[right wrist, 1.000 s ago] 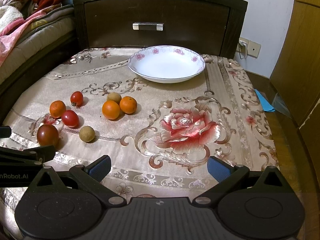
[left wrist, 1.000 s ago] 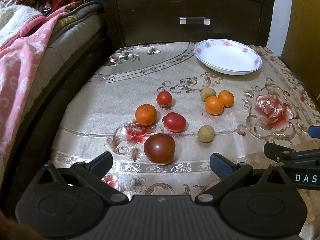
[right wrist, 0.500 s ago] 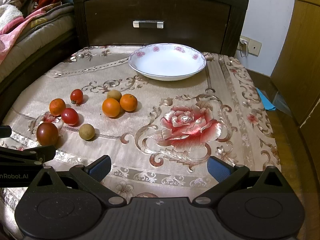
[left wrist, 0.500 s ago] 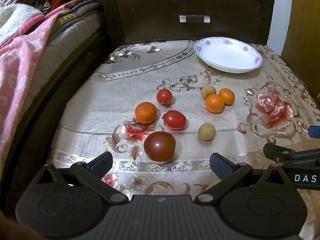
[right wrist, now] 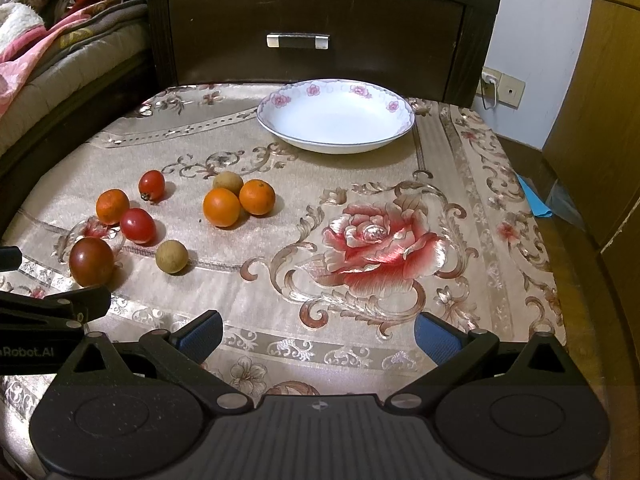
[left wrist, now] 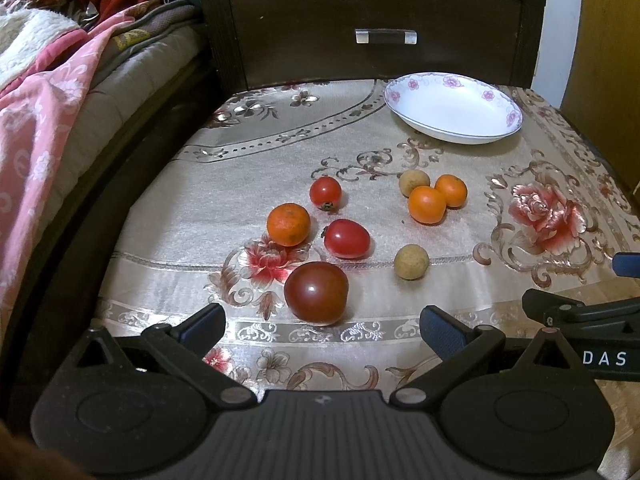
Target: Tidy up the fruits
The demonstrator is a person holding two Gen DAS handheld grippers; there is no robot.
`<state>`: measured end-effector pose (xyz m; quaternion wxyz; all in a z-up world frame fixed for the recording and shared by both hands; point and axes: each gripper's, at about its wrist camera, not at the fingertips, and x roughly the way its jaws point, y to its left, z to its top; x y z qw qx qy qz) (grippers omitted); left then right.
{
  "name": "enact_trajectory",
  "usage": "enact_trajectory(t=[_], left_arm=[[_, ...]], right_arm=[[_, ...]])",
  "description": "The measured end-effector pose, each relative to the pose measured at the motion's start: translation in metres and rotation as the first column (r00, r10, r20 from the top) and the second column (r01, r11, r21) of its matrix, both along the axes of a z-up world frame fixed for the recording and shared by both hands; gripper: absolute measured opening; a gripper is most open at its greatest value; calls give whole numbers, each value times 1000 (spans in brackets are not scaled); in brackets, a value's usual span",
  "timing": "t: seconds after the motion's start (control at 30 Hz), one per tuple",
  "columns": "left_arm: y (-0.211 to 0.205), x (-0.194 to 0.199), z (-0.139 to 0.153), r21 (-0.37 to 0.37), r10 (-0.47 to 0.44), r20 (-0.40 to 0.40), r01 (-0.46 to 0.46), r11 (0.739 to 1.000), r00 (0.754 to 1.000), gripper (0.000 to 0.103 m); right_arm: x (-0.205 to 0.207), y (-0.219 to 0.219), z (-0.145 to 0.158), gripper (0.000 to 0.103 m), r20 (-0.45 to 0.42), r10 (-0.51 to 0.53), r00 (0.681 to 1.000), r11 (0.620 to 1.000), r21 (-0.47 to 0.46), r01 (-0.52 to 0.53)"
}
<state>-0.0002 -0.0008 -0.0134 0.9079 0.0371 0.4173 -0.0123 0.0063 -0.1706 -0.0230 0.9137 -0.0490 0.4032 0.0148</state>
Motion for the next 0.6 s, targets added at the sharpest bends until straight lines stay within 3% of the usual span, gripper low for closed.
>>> enact_trajectory(t=[0.6], left_arm=[[-1, 4, -2, 8, -10, -1, 10, 1000, 1000, 103]], right_arm=[[5, 2, -5, 95, -24, 6, 1000, 1000, 5, -6]])
